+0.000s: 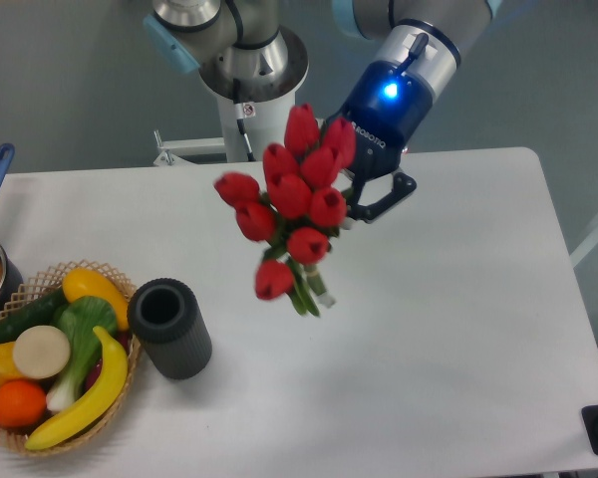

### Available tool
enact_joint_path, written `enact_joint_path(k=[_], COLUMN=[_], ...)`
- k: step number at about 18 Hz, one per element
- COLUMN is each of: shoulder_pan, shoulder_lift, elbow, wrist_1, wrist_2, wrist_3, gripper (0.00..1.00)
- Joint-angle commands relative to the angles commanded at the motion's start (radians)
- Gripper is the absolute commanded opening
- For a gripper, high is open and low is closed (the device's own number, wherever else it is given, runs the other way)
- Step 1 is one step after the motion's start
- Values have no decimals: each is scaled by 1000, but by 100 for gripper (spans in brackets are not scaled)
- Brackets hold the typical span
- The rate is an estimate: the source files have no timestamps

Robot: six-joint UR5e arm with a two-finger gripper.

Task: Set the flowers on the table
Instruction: 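Carry the red tulip bouquet with the gripper away from the black cup, then lower the held tulips toward the table surface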

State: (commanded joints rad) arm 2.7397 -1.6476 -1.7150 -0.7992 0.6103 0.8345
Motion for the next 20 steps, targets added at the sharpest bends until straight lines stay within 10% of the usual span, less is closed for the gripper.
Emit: enact_joint_path(k=[10,20], shoulder_pan=[-12,-78], shoulder_lift=[78,-90], elbow=[-84,-115], wrist_1=[-55,-66], wrist_2=[544,914], wrist_3=[-2,5], gripper=[43,43])
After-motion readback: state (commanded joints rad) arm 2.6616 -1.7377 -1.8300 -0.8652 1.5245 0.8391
